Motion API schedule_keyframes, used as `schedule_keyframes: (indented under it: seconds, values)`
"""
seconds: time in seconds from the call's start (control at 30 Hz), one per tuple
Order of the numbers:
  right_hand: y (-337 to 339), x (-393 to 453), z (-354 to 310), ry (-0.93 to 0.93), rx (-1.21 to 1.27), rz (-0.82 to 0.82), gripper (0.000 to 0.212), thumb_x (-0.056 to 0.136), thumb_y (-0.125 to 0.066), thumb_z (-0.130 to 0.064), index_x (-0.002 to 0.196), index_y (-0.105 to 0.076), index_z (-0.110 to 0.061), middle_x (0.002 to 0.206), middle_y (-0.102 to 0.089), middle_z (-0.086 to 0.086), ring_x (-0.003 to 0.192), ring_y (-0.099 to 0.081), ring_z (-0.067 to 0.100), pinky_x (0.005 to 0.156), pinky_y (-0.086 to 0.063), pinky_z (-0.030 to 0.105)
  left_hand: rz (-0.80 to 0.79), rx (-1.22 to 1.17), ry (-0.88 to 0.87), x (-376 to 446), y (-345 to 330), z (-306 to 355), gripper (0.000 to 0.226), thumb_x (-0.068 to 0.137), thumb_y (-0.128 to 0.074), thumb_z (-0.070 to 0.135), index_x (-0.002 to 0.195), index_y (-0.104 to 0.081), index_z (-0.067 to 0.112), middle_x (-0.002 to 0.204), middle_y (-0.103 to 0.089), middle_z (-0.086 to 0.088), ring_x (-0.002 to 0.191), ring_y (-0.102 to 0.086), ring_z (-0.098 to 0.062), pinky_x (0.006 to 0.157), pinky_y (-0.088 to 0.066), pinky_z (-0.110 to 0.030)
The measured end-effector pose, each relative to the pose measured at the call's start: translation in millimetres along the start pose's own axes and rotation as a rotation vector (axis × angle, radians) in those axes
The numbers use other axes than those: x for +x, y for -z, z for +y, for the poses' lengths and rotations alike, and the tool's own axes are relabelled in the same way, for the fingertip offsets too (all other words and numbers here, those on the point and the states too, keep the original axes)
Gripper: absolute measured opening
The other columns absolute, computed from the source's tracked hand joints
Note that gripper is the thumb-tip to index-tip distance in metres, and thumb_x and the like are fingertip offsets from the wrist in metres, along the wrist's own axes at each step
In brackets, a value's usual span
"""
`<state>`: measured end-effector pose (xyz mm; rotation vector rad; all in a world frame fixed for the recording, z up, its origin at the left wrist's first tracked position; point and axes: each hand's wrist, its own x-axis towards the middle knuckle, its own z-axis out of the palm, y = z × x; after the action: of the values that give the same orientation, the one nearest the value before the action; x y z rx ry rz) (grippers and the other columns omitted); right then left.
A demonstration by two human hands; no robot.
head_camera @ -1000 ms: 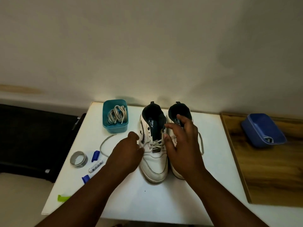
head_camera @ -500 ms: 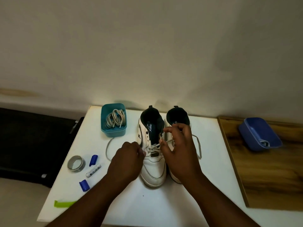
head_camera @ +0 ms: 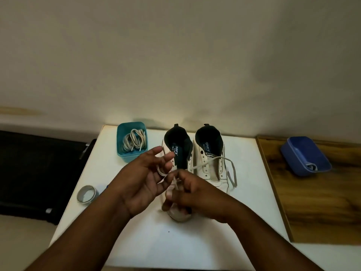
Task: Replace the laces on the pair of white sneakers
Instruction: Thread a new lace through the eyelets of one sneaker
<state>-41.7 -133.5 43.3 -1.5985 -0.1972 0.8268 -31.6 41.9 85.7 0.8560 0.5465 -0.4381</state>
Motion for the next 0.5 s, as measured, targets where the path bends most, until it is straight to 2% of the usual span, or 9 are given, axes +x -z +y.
schedule_keyframes:
  seconds: [0.07, 0.13, 0.2, 0.23, 0.3, 0.37, 0.4, 0.47, 0.5]
  values:
    - [6.1, -2.7, 2.4, -0.029, -0.174, -0.004, 0.018, 0.1, -0.066, -0.024, 0.117, -0.061, -0.021, 0.095, -0.076, 0.01, 0.075, -0.063, 0.03, 0.067, -0.053, 0.037, 0.098, -0.015, 0.038, 10.1, 9.0, -0.7, 0.027, 0.104, -0.045, 0.001, 0.122, -0.059, 0.016, 0.103, -0.079, -0.004, 0.064, -0.067, -0.01, 0.064, -0.058, -0.027]
    - [19.3, -2.3, 8.5, 0.032, -0.57, 0.226, 0.007, 0.098, -0.066, -0.03, 0.105, -0.065, -0.031, 0.093, -0.074, -0.003, 0.082, -0.069, 0.018, 0.075, -0.06, 0.044, 0.212, 0.056, 0.072, 20.0, 19.9, -2.4, 0.027, 0.106, -0.04, 0.0, 0.121, -0.059, 0.013, 0.096, -0.077, -0.004, 0.063, -0.065, -0.011, 0.058, -0.058, -0.024]
    - [33.8, -2.8, 12.2, 0.145, -0.878, 0.546, 0.008, 0.099, -0.062, -0.029, 0.102, -0.065, -0.036, 0.093, -0.068, -0.015, 0.084, -0.063, 0.006, 0.077, -0.056, 0.036, 0.282, 0.187, 0.087, 26.8, 27.3, -5.8, 0.029, 0.107, -0.036, 0.002, 0.119, -0.06, 0.011, 0.096, -0.073, -0.007, 0.067, -0.063, -0.014, 0.059, -0.058, -0.026]
    - [39.1, -2.9, 11.7, 0.22, -0.875, 0.676, 0.013, 0.1, -0.061, -0.024, 0.102, -0.067, -0.036, 0.095, -0.065, -0.017, 0.085, -0.06, 0.004, 0.078, -0.053, 0.031, 0.305, 0.261, 0.082, 29.8, 30.2, -7.2, 0.029, 0.107, -0.035, 0.002, 0.119, -0.06, 0.01, 0.096, -0.072, -0.007, 0.068, -0.063, -0.014, 0.06, -0.058, -0.027]
    - [41.5, -2.6, 10.1, 0.335, -0.797, 0.798, 0.016, 0.099, -0.063, -0.017, 0.107, -0.07, -0.028, 0.103, -0.064, -0.013, 0.091, -0.06, 0.003, 0.082, -0.051, 0.023, 0.302, 0.457, 0.079, 30.4, 32.2, -10.7, 0.027, 0.105, -0.04, 0.004, 0.118, -0.062, 0.011, 0.096, -0.071, -0.007, 0.068, -0.064, -0.015, 0.061, -0.059, -0.029]
    - [32.3, -1.4, 6.0, 0.428, -0.844, 0.788, 0.015, 0.099, -0.062, -0.017, 0.109, -0.07, -0.024, 0.109, -0.062, -0.01, 0.097, -0.059, 0.003, 0.085, -0.047, 0.017, 0.289, 0.697, 0.037, 31.4, 34.2, -17.1, 0.025, 0.1, -0.052, 0.011, 0.12, -0.065, 0.02, 0.105, -0.068, -0.009, 0.08, -0.066, -0.02, 0.072, -0.059, -0.033]
    - [25.5, -0.7, 4.5, 0.482, -0.868, 0.741, 0.013, 0.099, -0.062, -0.019, 0.109, -0.069, -0.023, 0.109, -0.061, -0.009, 0.097, -0.058, 0.004, 0.084, -0.045, 0.017, 0.303, 0.908, -0.024, 32.2, 34.7, -20.6, 0.027, 0.097, -0.056, 0.022, 0.122, -0.065, 0.03, 0.119, -0.063, -0.01, 0.098, -0.065, -0.025, 0.086, -0.057, -0.038]
    - [11.0, 0.0, 2.7, 0.555, -0.894, 0.572, 0.01, 0.099, -0.061, -0.022, 0.106, -0.067, -0.02, 0.106, -0.059, -0.006, 0.096, -0.056, 0.009, 0.081, -0.048, 0.025, 0.415, 1.385, -0.237, 31.5, 33.0, -25.6, 0.027, 0.096, -0.055, 0.052, 0.121, -0.065, 0.047, 0.149, -0.043, -0.005, 0.135, -0.044, -0.032, 0.111, -0.04, -0.05]
    - [5.1, 0.7, 2.7, 0.575, -0.903, 0.477, 0.01, 0.099, -0.061, -0.023, 0.105, -0.067, -0.018, 0.105, -0.058, -0.005, 0.094, -0.056, 0.011, 0.079, -0.049, 0.03, 0.432, 1.449, -0.368, 28.0, 27.6, -25.6, 0.031, 0.097, -0.051, 0.062, 0.116, -0.068, 0.047, 0.152, -0.042, 0.0, 0.141, -0.037, -0.031, 0.114, -0.034, -0.052]
